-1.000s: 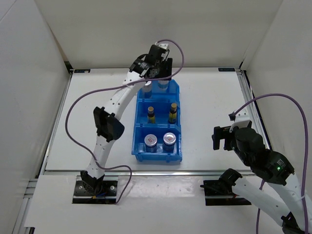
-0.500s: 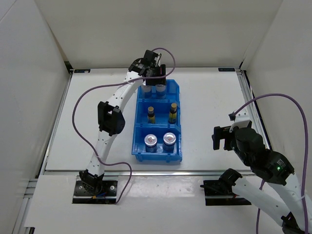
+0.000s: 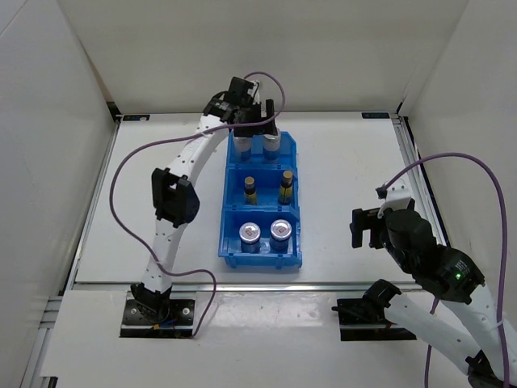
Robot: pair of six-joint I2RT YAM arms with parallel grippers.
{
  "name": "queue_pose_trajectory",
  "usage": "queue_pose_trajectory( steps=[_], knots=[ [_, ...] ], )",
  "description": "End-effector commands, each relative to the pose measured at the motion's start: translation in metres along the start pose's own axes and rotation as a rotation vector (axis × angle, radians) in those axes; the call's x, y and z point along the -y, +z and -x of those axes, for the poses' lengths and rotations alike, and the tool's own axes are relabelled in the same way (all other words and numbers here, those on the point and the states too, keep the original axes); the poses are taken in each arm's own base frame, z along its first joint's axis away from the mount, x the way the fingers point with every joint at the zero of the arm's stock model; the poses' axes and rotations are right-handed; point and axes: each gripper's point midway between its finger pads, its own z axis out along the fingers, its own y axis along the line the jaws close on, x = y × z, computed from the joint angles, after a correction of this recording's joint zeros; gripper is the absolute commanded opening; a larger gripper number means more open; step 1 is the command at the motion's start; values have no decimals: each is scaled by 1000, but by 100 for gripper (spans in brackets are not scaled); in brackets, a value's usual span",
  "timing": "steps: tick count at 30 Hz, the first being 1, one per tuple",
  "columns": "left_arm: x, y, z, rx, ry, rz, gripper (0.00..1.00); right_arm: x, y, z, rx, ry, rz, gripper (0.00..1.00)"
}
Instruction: Organize the condiment bottles
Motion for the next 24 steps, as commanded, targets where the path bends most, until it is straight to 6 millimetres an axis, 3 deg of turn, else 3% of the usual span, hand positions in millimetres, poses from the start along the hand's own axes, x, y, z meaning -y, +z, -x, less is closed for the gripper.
queue_pose_trajectory(
  steps=[1, 2, 4, 5, 7, 8, 9, 10, 11, 12, 14, 16, 17, 18, 19, 24],
  knots=[
    [32, -141, 74, 282, 67, -15, 100, -2, 3, 6, 24, -3, 4, 100],
    [30, -179, 75, 330, 90, 23, 100, -2, 3, 6, 24, -3, 4, 100],
    [32, -214, 69, 375, 126, 62, 100, -5, 3, 8, 30, 1, 16, 100],
    [26, -242, 55, 393, 142, 108, 100, -4, 3, 8, 30, -9, 16, 100],
    [17, -263, 43, 435, 195, 147, 100, -11, 4, 6, 23, -22, 54, 100],
    [12, -305, 40, 520, 202, 175, 100, -12, 3, 6, 28, -34, 70, 100],
    [-15, -284, 6, 445, 237, 245, 100, -15, 1, 8, 43, -37, 93, 100],
    [-23, -291, 2, 494, 242, 273, 100, -18, 1, 8, 40, -49, 112, 100],
    [-46, -299, -7, 520, 237, 359, 100, -20, -3, 11, 62, -53, 131, 100],
    [-71, -302, -44, 507, 244, 415, 100, -18, -7, 12, 82, -44, 135, 100],
    [-103, -318, -65, 558, 217, 522, 100, -15, -13, 15, 117, -29, 142, 100],
    [-121, -329, -103, 559, 242, 541, 100, -14, -15, 15, 126, -25, 143, 100],
    [-120, -331, -111, 571, 256, 512, 100, -14, -17, 16, 134, -22, 145, 100],
    [-117, -346, -116, 625, 260, 484, 100, -16, -15, 15, 123, -26, 152, 100],
    [-122, -336, -132, 595, 278, 476, 100, -17, -13, 14, 112, -31, 150, 100],
    [-138, -339, -148, 673, 263, 509, 100, -33, 2, 6, 31, -85, 194, 100]
  ],
)
